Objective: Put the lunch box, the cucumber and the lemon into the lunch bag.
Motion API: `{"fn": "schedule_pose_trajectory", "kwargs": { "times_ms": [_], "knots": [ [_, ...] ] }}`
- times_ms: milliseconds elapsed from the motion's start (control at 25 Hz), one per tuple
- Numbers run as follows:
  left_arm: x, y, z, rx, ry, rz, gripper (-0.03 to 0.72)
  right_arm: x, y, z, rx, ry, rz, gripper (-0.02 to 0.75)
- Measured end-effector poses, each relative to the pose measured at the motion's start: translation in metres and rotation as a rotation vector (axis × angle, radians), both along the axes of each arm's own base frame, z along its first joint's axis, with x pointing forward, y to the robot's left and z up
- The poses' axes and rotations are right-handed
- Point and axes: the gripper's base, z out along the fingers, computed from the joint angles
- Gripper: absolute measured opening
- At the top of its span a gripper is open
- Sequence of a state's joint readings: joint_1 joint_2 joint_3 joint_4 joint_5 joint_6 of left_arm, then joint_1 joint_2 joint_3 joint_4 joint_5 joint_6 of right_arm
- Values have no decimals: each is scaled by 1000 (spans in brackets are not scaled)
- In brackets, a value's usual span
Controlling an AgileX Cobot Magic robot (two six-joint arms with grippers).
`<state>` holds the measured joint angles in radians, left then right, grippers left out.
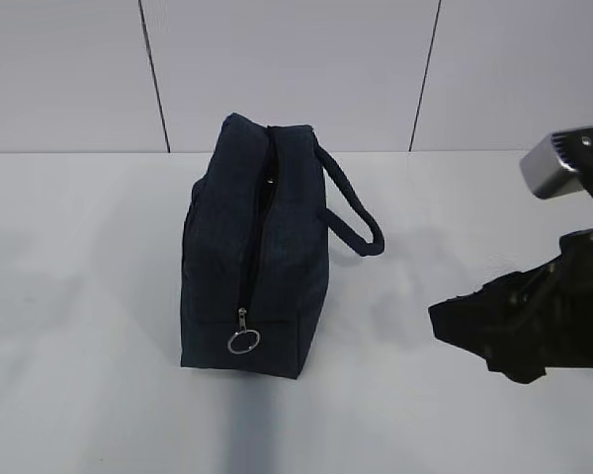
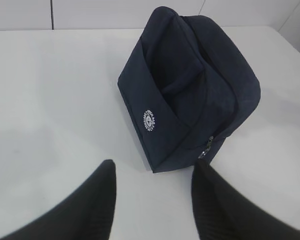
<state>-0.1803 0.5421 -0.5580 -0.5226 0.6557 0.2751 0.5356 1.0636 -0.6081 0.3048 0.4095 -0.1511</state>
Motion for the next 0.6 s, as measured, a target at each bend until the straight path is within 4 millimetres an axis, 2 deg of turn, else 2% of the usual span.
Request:
{"fn": "schedule_pose_trajectory", "kwargs": {
  "times_ms": [280, 600],
  "knots": [
    [1, 2, -1, 39, -5, 4, 359, 10, 12, -18, -13, 58, 1, 473],
    [3, 5, -1, 90, -38, 22, 359, 7, 65, -41, -15, 99, 122, 473]
  ]
}}
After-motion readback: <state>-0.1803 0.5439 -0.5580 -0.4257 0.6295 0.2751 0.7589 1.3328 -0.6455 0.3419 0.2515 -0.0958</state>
